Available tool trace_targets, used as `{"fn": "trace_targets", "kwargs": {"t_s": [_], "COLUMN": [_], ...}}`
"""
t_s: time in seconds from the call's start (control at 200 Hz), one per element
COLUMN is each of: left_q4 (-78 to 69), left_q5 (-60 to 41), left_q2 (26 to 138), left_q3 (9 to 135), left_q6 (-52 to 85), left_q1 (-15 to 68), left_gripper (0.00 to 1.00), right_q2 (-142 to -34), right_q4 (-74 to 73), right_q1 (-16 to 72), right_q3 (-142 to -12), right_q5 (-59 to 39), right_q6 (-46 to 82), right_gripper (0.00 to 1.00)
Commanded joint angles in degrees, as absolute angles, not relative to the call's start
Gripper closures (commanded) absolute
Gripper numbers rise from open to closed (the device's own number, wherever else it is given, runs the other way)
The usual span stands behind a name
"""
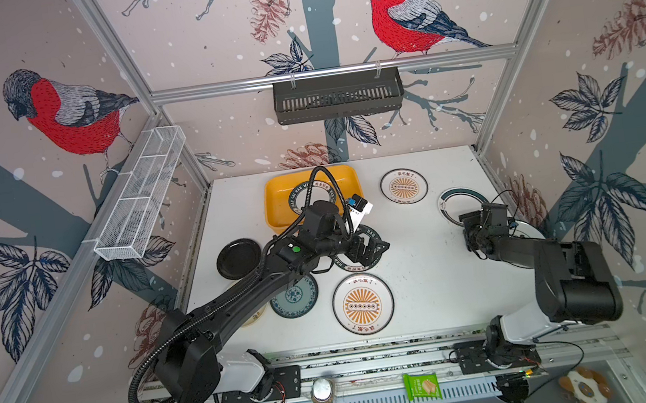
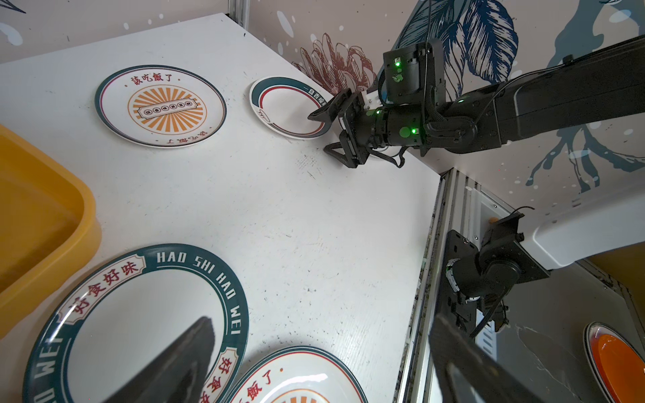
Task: Place the plates into the plastic bin on the countertop
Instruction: 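Grip the red-and-green-rimmed plate with the right gripper and lift it upright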
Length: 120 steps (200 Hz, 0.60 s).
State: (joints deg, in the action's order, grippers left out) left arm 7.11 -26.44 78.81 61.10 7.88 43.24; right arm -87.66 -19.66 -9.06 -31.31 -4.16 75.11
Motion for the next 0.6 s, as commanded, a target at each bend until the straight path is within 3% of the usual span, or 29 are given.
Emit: {"fn": "trace_targets", "kwargs": {"t_s": [0.0,0.13,0.425,0.595], "left_q4": [7.65,7.65,7.77,7.91], "left_q5": [-25.75,-25.48,-24.61,-24.44], "left_q2": [78.89,79.36,79.72,79.80], "left_q3": [61.64,61.61,61.73,61.88], "left_q6": [6.59,6.81,7.21,7.45], "left_q1": [43.32,43.25,43.31,43.26], "left_gripper": [0.04,0.04,0.04,0.04], "right_q2": [-89.30,-91.17,-94.27,-93.90], "right_q4": [-22.39,-23.90,-28.47,-29.57], "right_q1": [-9.23,-9.06,-8.28,-7.73], "right_q3": [-31.24,-30.89,-29.36,-28.58], "right_q5": [-2.75,-2.31,-3.01,-2.65], "right_q6": [77.34,79.30,82.73,83.20], "right_gripper": [0.27,0.36,0.83,0.96]}}
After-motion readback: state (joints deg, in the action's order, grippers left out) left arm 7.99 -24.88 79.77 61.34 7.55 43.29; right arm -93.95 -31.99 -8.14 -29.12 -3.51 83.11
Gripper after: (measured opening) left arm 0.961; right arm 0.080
